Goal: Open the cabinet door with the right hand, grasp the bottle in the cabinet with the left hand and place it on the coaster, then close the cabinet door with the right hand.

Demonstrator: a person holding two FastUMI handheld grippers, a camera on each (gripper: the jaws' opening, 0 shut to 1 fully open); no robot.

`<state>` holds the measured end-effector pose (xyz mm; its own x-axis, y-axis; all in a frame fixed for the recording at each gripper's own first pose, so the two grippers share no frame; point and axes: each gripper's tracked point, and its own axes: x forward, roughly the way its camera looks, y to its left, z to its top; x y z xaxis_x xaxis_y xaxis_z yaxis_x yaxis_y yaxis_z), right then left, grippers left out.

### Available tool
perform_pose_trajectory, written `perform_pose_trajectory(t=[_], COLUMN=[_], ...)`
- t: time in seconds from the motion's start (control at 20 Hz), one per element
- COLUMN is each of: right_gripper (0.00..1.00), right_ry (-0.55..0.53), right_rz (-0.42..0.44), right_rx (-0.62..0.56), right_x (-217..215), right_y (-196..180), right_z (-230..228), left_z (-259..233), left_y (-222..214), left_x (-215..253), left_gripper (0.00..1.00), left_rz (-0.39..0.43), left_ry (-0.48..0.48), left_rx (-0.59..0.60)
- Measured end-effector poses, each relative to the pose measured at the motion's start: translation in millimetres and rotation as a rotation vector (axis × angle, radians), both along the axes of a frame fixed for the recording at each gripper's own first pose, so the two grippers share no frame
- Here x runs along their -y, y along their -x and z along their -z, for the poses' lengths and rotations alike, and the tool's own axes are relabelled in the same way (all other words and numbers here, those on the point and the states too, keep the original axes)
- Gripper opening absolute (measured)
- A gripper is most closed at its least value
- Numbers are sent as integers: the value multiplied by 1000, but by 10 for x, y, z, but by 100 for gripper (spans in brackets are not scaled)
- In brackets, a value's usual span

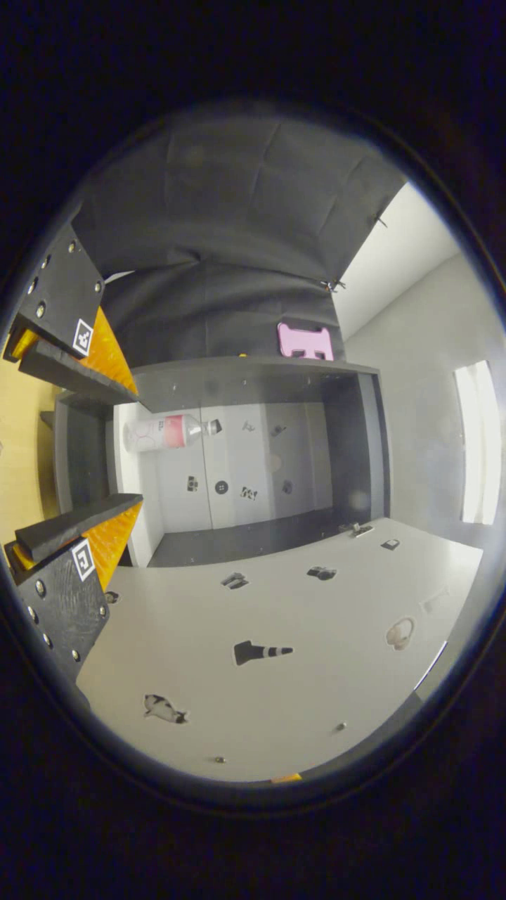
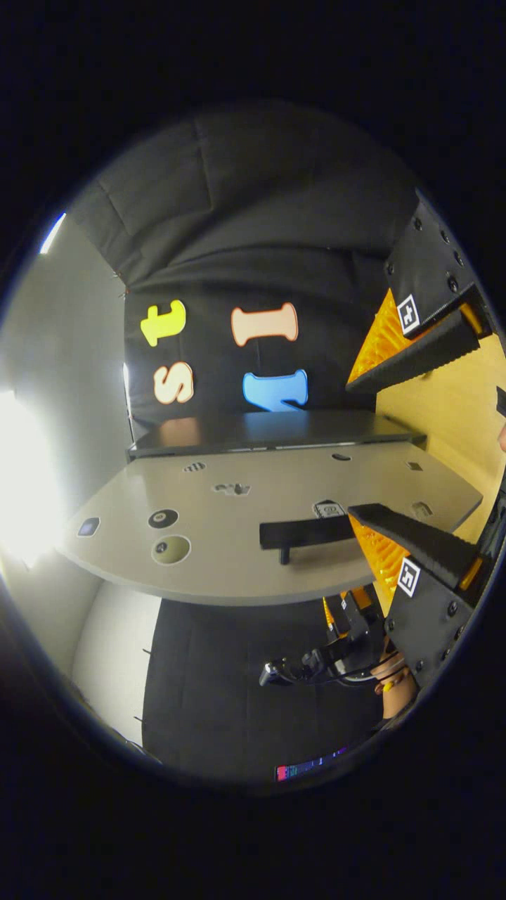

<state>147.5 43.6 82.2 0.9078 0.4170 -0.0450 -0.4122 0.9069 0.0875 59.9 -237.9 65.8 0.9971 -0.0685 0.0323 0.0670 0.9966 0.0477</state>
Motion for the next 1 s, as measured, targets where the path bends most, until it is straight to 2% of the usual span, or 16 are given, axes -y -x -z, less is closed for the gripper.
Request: perform_pose_trajectory(t=[0.05,0.1,0.4,0.5,0.55,0.6,0.65,0.7,0.75,0.8,0.85,0.9,1.0], right_gripper=[92,97,98,98,93,98,93,93,98,98,93,98,98], right_ry=[7,12,32,33,31,27,23,19,17,16,17,17,16], right_rz=[53,101,268,309,326,343,358,373,389,405,419,432,454], right_rx=[2,-3,-48,-75,-90,-102,-113,-121,-127,-131,-134,-137,-144], right_x=[84,169,334,344,352,352,350,352,352,358,358,349,329], right_y=[-73,-132,-409,-485,-511,-556,-582,-608,-626,-665,-686,-705,-746], right_z=[32,68,311,421,474,520,557,597,619,645,663,684,721], left_z=[1,40,9,12,27,51,88,145,191,236,260,296,379], left_y=[-133,-284,-1211,-1489,-1620,-1762,-1901,-2027,-2136,-2219,-2311,-2398,-2546], left_x=[-7,-17,-154,-204,-219,-233,-249,-260,-269,-290,-297,-298,-306], left_gripper=[77,77,77,77,79,79,77,77,77,77,77,78,76], left_rz=[10,22,82,98,106,115,121,128,133,135,136,138,144], left_ry=[1,5,37,29,29,34,42,49,51,49,42,36,29], left_rx=[-11,-27,-62,-71,-78,-84,-91,-99,-107,-113,-116,-117,-126])
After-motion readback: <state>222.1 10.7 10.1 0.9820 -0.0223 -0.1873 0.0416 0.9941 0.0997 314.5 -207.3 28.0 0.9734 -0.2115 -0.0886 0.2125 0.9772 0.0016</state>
